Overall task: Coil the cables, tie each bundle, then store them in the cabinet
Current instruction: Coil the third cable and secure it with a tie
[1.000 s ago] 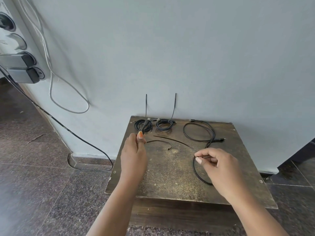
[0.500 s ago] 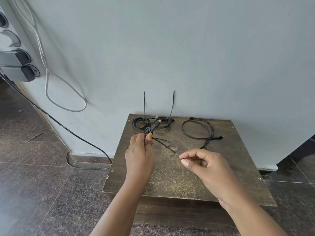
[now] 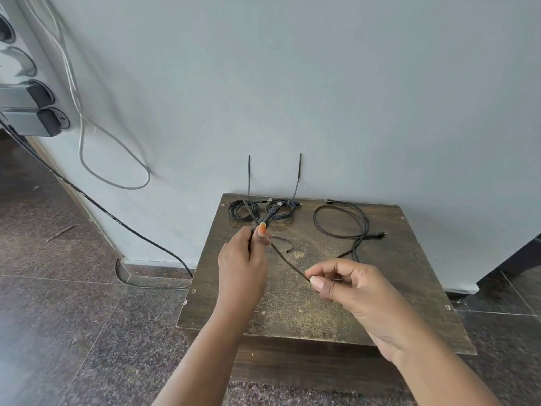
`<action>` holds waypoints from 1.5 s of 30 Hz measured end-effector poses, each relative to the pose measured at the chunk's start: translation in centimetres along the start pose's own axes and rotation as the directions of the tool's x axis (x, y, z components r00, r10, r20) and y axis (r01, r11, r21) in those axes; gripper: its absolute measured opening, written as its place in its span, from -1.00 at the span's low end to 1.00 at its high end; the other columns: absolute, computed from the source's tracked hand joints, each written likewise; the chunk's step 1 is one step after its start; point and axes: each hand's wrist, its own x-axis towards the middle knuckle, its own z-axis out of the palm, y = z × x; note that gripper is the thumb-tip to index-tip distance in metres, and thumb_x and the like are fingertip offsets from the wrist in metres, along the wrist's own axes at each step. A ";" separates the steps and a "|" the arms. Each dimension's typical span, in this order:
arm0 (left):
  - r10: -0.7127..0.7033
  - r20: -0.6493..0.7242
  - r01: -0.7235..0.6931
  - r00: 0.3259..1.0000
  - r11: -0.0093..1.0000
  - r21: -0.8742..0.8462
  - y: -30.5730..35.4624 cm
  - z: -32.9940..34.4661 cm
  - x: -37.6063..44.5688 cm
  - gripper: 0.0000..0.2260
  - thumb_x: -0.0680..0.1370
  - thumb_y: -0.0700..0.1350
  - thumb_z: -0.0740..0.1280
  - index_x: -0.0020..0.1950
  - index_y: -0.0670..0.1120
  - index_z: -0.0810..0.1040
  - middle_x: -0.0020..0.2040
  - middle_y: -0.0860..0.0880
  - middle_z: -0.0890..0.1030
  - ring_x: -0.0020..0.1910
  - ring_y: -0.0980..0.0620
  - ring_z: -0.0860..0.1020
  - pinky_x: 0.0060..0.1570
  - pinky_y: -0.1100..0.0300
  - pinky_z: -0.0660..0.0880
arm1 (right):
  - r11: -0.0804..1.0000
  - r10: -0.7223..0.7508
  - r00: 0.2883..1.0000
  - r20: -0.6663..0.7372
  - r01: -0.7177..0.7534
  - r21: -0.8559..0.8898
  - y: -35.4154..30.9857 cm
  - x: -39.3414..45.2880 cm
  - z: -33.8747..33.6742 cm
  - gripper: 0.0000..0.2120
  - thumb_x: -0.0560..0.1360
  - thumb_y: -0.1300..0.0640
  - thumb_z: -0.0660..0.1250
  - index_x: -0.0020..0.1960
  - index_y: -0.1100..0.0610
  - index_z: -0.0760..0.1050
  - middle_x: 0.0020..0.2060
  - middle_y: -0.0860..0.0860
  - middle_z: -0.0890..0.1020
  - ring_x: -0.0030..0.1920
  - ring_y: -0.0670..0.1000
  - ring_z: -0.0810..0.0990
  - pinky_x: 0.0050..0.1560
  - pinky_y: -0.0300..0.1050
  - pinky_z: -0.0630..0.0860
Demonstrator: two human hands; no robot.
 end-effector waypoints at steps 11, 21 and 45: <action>0.142 0.094 -0.148 0.985 0.987 0.065 0.4 0.1 -0.7 -0.71 0.60 0.00 0.20 -0.24 -0.09 0.55 -0.40 0.04 0.52 -0.33 0.15 0.44 -0.07 -0.03 0.40 | 0.979 -0.025 0.999 -0.042 0.033 0.200 -0.6 0.5 -1.4 -0.86 0.38 0.15 0.44 -0.07 0.09 0.68 -0.21 0.08 0.69 -0.16 -0.05 0.63 -0.11 -0.19 0.59; 0.282 0.419 -0.412 0.863 0.873 0.260 1.2 1.7 -3.0 -0.77 0.60 0.01 0.18 -0.23 -0.01 0.41 -0.29 0.15 0.41 -0.22 0.05 0.52 0.40 -0.10 0.14 | 0.937 -0.349 0.880 -0.322 0.324 -0.130 -0.2 2.3 -1.1 -0.84 0.44 0.28 0.44 -0.05 0.06 0.67 -0.25 -0.02 0.70 -0.23 -0.10 0.64 -0.15 -0.27 0.58; 0.388 0.488 -0.535 0.782 0.820 0.206 0.8 2.4 -4.0 -0.76 0.54 0.02 0.25 -0.21 -0.05 0.60 -0.09 0.21 0.51 -0.14 0.19 0.52 0.33 -0.09 0.27 | 0.811 0.102 0.949 -0.297 0.093 0.578 0.9 2.9 -1.1 -0.91 0.37 0.34 0.47 -0.14 0.22 0.64 -0.27 0.15 0.69 -0.24 0.03 0.69 -0.29 -0.24 0.60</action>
